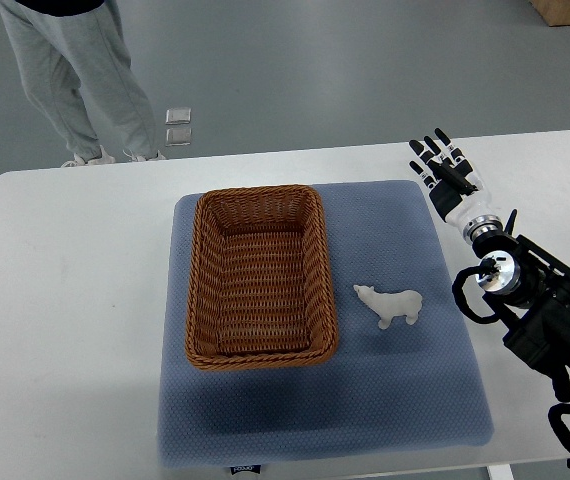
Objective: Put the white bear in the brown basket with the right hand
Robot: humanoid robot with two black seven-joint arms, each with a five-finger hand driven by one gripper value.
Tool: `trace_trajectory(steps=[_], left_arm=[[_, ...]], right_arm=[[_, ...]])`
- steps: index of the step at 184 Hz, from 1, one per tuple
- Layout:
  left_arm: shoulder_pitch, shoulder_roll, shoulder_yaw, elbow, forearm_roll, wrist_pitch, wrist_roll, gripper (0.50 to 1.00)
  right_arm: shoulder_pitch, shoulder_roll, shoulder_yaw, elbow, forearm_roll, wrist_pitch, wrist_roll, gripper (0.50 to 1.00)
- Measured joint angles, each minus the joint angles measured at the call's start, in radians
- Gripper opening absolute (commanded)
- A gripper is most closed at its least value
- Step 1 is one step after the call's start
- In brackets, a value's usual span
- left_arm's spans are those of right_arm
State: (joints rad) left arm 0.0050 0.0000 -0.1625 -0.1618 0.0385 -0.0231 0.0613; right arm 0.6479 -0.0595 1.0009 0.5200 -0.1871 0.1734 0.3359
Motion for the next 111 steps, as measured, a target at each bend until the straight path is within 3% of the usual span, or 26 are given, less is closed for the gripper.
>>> trace_trajectory(steps=[111], left_arm=[[0.002,0.000,0.003,0.013,0.002,0.006,0.000,1.000]], right_arm=[[-0.004,0.006,0.005,0.000,0.001,0.001,0.000,0.926]])
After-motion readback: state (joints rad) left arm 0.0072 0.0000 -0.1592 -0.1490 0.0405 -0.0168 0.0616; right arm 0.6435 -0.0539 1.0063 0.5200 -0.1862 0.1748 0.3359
